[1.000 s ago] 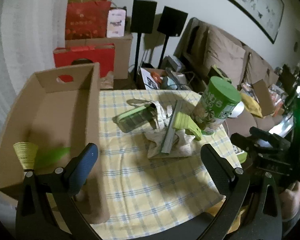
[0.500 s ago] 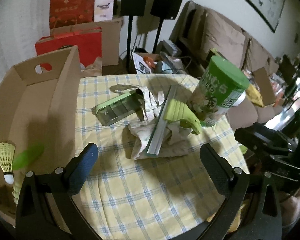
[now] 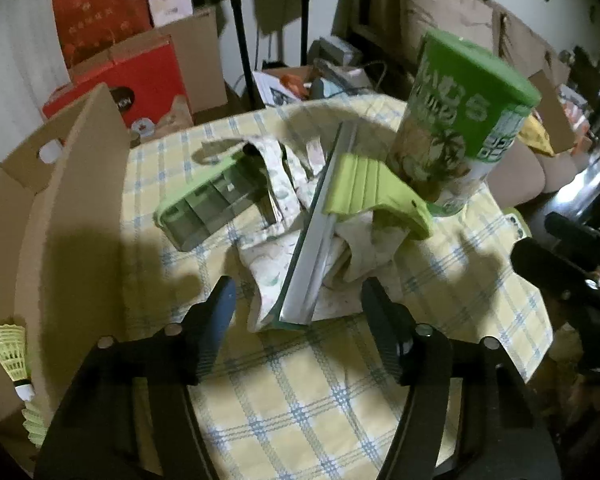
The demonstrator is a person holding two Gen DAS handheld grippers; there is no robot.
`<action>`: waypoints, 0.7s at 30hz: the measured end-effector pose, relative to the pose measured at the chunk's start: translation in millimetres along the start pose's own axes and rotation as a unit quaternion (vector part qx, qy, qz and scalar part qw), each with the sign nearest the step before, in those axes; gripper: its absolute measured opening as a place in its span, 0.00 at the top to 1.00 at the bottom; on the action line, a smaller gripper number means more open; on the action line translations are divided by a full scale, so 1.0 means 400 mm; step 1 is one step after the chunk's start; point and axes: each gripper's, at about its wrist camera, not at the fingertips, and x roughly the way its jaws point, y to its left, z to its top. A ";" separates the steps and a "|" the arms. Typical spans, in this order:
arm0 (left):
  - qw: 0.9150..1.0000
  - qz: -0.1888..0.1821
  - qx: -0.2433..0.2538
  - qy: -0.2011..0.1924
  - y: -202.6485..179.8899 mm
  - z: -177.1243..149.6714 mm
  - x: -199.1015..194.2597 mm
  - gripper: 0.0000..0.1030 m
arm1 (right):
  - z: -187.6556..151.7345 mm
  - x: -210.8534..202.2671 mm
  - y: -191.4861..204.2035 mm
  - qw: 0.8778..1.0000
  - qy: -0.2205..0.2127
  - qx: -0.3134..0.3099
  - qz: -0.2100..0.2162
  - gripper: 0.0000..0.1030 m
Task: Organize objects
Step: 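Move both tools back over the table toward the grey squeegee, then grasp the grey blade of the squeegee with the left tool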
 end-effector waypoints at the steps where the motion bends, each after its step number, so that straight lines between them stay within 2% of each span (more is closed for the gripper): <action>1: 1.000 0.001 -0.001 0.003 0.001 0.000 0.008 0.43 | -0.001 0.003 -0.001 1.000 0.001 0.001 0.001 0.03; 6: 1.000 0.014 0.002 0.018 -0.003 0.010 0.046 0.44 | -0.009 0.021 -0.002 1.000 0.009 0.003 0.004 0.05; 7: 1.000 0.016 0.005 0.022 -0.006 0.012 0.054 0.48 | -0.011 0.027 -0.003 1.000 0.013 0.005 0.008 0.06; 8: 0.999 0.018 0.007 0.025 -0.008 0.012 0.061 0.59 | -0.012 0.031 -0.003 1.000 0.017 0.007 0.012 0.08; 10: 0.999 0.018 0.005 0.031 -0.006 0.014 0.069 0.69 | -0.015 0.033 -0.001 1.000 0.018 0.008 0.016 0.09; 21: 1.000 -0.008 0.012 0.014 -0.002 -0.015 0.027 0.77 | -0.016 0.035 0.020 1.000 0.020 -0.007 0.019 0.09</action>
